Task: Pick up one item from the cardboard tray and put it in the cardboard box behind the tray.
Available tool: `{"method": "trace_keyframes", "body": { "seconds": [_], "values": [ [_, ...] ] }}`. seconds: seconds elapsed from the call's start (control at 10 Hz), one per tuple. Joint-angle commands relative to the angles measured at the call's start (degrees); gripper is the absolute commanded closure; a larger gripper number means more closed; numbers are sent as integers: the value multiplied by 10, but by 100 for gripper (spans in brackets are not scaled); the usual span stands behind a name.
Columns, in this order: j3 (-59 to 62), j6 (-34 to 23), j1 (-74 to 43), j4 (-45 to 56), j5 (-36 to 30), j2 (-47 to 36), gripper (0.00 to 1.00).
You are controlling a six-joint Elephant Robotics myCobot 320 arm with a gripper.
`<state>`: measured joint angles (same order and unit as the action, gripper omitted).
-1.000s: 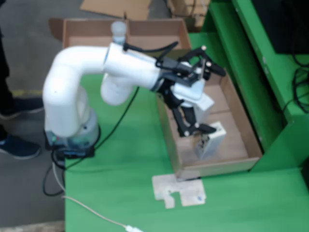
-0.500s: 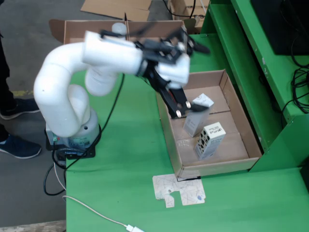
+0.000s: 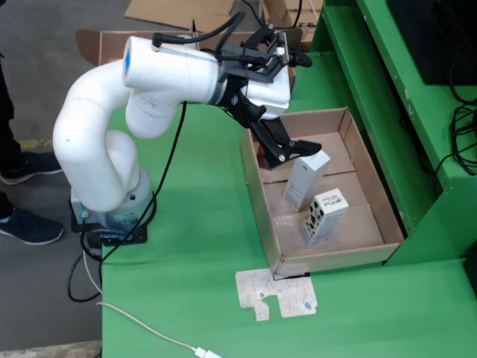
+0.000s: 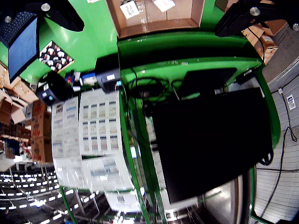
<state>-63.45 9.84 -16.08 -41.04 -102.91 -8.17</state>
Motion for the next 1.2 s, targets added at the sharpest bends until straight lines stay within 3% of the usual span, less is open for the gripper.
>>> {"method": "trace_keyframes", "body": {
  "seconds": [0.0,0.4,0.6,0.7,0.8,1.1],
  "values": [
    [47,-7,-6,259,-14,35,0],
    [109,4,25,321,43,110,0],
    [109,4,25,321,43,110,0],
    [200,-2,28,432,36,145,0],
    [200,-2,28,432,36,145,0],
    [326,-2,51,585,63,181,0]
  ]
}}
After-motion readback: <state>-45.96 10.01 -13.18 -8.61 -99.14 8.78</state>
